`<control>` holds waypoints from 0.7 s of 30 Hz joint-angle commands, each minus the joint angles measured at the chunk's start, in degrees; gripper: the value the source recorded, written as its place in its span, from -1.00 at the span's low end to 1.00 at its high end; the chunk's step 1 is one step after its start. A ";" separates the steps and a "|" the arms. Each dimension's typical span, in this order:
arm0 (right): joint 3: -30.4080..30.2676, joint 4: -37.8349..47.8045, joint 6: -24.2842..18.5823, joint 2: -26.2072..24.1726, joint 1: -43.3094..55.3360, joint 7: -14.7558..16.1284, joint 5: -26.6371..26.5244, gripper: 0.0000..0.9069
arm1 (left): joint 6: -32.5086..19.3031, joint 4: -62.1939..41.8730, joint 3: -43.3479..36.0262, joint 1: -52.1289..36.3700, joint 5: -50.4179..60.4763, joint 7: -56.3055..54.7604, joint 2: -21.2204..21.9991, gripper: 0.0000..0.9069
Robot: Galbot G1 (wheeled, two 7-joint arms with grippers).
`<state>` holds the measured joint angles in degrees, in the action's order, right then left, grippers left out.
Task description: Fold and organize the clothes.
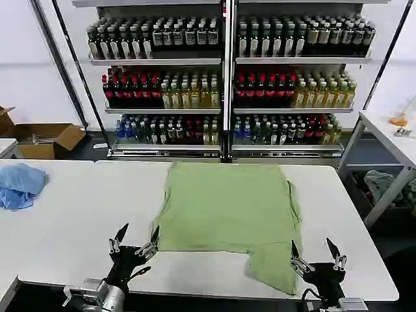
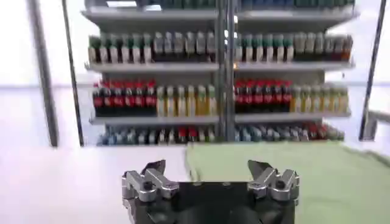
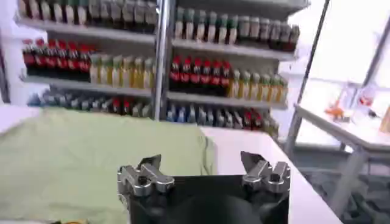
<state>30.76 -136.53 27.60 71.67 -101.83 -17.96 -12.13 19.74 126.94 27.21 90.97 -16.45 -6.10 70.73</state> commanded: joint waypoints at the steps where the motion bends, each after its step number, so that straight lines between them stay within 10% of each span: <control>1: -0.46 2.63 5.54 -0.01 0.61 -1.99 -1.48 1.00 | 11.00 -7.80 -1.80 -5.50 -2.51 -0.32 -5.42 1.00; 16: -5.45 5.29 5.58 2.72 -0.98 -4.41 -1.52 1.00 | 13.33 -14.68 -5.87 -10.41 -0.95 -1.40 -5.16 1.00; 17: -5.51 5.34 5.58 2.83 -1.02 -4.44 -1.49 0.91 | 13.33 -14.77 -5.98 -10.62 -0.96 -1.45 -5.15 0.58; 19: -5.61 5.35 5.58 2.90 -1.00 -4.34 -1.50 0.36 | 13.34 -14.85 -6.24 -10.85 -0.93 -1.56 -5.16 -0.27; 20: -5.71 5.34 5.58 2.95 -0.93 -4.35 -1.54 -0.56 | 13.35 -14.90 -6.34 -10.98 -0.98 -1.65 -5.13 -0.64; 21: -5.83 5.35 5.58 3.02 -0.86 -4.33 -1.59 -1.00 | 13.33 -14.93 -6.44 -11.05 -1.03 -1.72 -5.11 -0.80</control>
<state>25.71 -131.68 32.40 74.34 -102.29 -21.75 -13.82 31.24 115.01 22.00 82.08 -17.41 -7.60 66.32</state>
